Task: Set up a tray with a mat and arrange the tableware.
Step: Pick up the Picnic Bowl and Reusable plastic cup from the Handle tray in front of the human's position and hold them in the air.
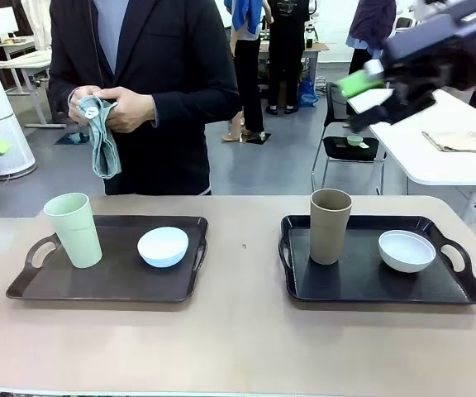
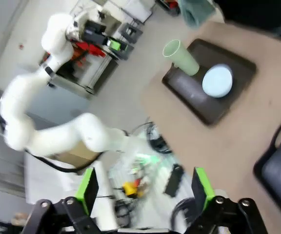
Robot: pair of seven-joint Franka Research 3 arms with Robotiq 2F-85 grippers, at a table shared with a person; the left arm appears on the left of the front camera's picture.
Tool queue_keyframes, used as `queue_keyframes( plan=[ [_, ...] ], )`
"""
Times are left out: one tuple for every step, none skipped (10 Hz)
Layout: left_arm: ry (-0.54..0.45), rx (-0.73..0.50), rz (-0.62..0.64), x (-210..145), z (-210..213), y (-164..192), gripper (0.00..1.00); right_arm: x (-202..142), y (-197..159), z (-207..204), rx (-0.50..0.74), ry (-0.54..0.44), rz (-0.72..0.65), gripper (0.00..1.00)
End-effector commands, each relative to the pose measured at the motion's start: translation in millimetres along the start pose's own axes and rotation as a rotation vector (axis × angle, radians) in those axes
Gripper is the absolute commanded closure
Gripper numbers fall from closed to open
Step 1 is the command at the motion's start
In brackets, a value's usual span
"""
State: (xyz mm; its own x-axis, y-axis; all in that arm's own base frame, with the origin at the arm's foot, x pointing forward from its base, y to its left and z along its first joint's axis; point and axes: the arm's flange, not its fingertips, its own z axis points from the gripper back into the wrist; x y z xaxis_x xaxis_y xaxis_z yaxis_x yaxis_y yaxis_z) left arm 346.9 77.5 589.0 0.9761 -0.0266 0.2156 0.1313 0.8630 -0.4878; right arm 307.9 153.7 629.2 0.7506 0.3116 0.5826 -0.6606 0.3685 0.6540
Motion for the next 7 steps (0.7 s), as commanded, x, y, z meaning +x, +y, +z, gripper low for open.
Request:
queue_keyframes(
  plan=[
    [-0.043,-0.134,-0.037,-6,-15,-6,0.0,-20,-13,25,0.052,-0.008,-0.109,0.0],
    [-0.043,-0.134,-0.037,-6,-15,-6,0.0,-20,-13,25,0.052,-0.008,-0.109,0.0],
    [-0.043,-0.134,-0.037,-6,-15,-6,0.0,-20,-13,25,0.052,-0.008,-0.109,0.0],
    [-0.003,-0.038,-0.011,2,-2,-1,0.0,-2,-7,3,0.014,-0.003,-0.025,0.0],
    [-0.031,-0.042,-0.404,9,-14,18,0.0,8,-23,-21,-0.145,0.015,0.042,0.0],
    [0.009,-0.112,-0.654,24,-14,27,0.0,24,-27,-52,-0.173,0.021,0.014,0.0],
    [0.047,-0.123,-0.851,31,-14,42,0.0,36,-24,-82,-0.227,0.067,-0.046,0.0]
  ],
)
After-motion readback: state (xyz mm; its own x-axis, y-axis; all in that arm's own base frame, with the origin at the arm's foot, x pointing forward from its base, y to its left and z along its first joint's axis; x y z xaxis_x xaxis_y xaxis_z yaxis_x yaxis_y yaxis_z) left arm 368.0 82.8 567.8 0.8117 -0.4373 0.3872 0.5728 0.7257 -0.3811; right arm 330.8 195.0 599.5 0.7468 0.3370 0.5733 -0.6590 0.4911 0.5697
